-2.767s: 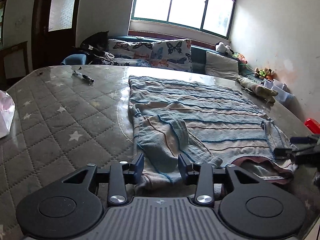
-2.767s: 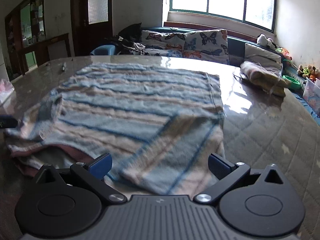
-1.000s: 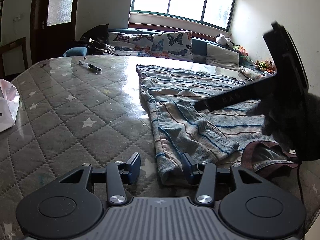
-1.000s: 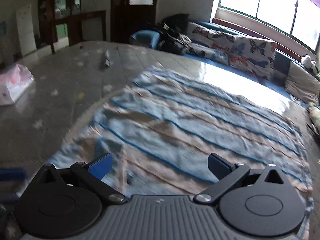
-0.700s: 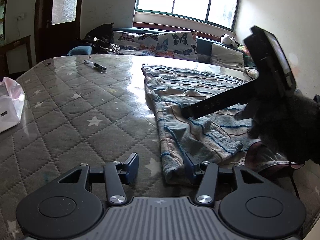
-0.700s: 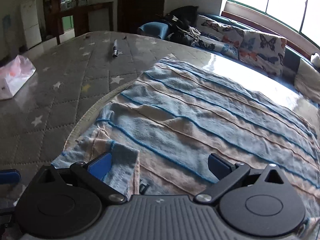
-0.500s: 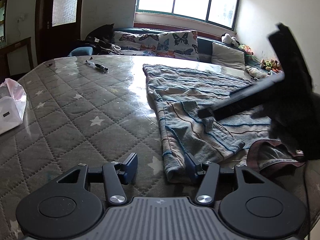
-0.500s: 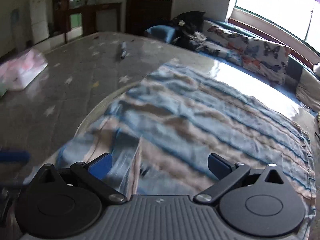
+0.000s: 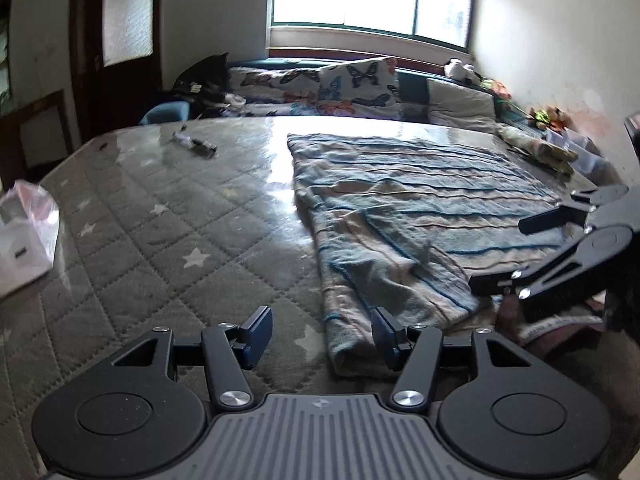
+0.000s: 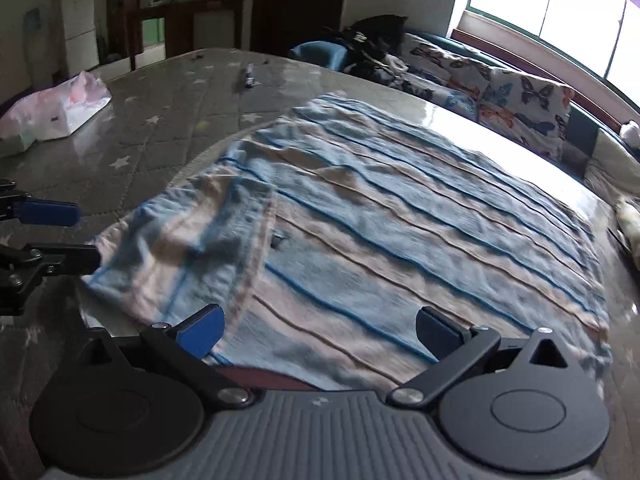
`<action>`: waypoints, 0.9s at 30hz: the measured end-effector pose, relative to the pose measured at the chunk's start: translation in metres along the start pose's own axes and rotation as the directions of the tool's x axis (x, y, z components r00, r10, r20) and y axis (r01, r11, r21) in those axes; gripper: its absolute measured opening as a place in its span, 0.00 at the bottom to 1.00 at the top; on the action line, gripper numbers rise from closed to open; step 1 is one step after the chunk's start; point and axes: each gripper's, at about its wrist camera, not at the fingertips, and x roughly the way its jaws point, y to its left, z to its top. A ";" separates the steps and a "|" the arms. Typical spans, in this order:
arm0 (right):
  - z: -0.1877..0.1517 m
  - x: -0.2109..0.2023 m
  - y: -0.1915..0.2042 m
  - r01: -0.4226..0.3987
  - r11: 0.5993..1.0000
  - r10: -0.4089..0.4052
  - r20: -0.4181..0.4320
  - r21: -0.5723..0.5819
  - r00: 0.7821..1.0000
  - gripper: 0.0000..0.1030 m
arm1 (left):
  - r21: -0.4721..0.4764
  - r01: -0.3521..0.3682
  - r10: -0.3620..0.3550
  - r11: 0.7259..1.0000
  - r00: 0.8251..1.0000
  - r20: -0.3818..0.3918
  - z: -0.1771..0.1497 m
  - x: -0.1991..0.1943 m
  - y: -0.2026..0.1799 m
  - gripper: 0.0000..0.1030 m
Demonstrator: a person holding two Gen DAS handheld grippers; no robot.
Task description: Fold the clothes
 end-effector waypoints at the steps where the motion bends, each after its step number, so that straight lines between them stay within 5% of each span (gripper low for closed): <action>1: -0.002 -0.005 -0.005 0.007 1.000 -0.008 0.009 0.009 1.000 1.00 | 0.023 0.005 -0.005 1.000 1.000 0.005 0.000 -0.002 -0.003 0.57; 8: -0.023 -0.038 -0.041 0.064 0.996 -0.067 0.049 0.056 0.997 1.00 | 0.249 0.112 -0.124 0.962 0.992 0.033 -0.007 -0.020 -0.028 0.57; 19: -0.088 -0.090 -0.067 0.128 0.992 -0.127 -0.007 0.017 0.992 0.90 | 0.545 0.200 -0.226 0.814 0.974 -0.020 -0.027 -0.010 -0.067 0.55; 24: -0.109 -0.102 -0.062 0.122 0.992 -0.123 -0.036 -0.039 0.992 0.85 | 0.573 0.212 -0.250 0.792 0.968 -0.013 -0.025 -0.003 -0.072 0.19; 27: -0.117 -0.102 -0.053 0.130 0.985 -0.135 -0.031 -0.115 0.990 0.81 | 0.562 0.207 -0.253 0.801 0.967 0.004 -0.018 -0.004 -0.072 0.10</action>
